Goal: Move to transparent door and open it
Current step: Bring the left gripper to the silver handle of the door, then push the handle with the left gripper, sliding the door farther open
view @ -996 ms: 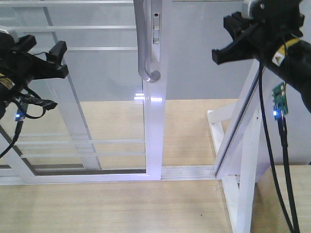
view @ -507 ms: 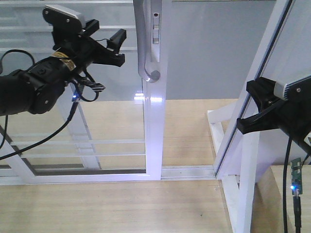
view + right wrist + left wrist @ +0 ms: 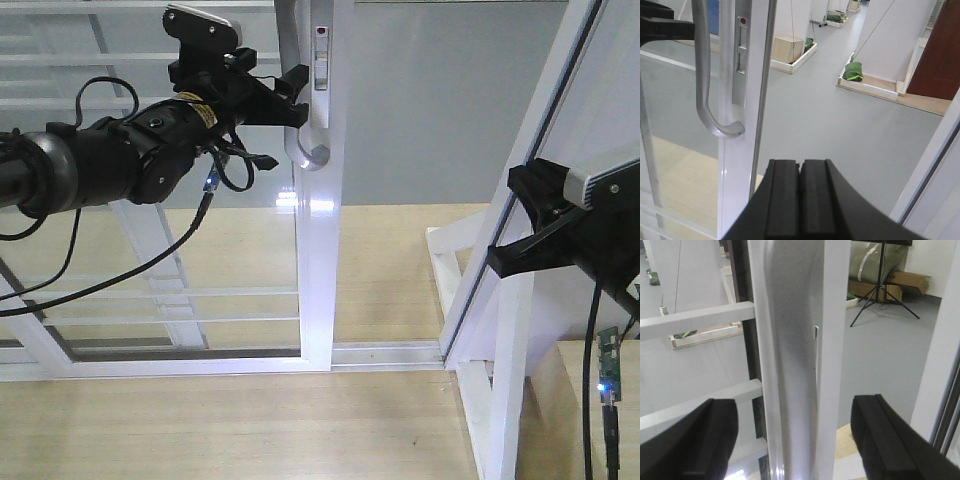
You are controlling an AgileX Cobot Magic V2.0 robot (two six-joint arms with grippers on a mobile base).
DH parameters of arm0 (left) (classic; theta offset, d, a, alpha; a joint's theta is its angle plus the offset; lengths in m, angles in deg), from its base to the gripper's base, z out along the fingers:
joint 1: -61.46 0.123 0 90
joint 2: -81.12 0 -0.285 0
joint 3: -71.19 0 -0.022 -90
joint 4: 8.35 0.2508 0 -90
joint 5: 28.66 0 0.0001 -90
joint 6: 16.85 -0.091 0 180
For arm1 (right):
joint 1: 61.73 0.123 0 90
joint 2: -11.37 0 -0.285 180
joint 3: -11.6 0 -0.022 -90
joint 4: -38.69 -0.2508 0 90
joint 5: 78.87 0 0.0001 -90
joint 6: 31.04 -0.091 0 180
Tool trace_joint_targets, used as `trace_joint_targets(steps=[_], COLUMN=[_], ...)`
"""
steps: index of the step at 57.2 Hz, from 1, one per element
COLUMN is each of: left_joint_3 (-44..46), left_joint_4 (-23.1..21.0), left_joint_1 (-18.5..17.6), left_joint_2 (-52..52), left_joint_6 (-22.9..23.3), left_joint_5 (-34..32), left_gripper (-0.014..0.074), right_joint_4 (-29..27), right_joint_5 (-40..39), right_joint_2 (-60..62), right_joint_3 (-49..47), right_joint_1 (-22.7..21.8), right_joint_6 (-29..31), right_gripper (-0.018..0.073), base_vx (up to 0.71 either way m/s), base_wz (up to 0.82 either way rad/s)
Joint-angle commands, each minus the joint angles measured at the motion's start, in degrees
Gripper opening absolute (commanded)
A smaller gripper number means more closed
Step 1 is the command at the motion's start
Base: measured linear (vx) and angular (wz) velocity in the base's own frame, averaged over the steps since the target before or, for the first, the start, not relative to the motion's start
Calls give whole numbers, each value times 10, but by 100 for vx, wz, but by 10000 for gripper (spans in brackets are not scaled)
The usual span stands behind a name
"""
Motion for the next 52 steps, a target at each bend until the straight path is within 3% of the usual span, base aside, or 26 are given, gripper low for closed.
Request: trace_joint_targets(steps=[1, 45, 52], left_joint_3=[31, 165, 168], left_joint_4=[-11, -36, -36], left_joint_1=[-3, -3, -3], left_joint_2=[18, -81, -83], left_joint_6=[8, 8, 8], left_joint_5=[-41, 30, 47], left_gripper=[575, 575, 519], right_joint_4=[-4, -4, -4], right_joint_5=[-51, -54, -54], right_joint_2=[11, 11, 11], right_joint_3=[-14, -14, -14], right_joint_1=[-3, -3, -3], right_joint_6=[20, 22, 22], right_gripper=[-6, -6, -6], base_vx=[0, 0, 0], base_wz=[0, 0, 0])
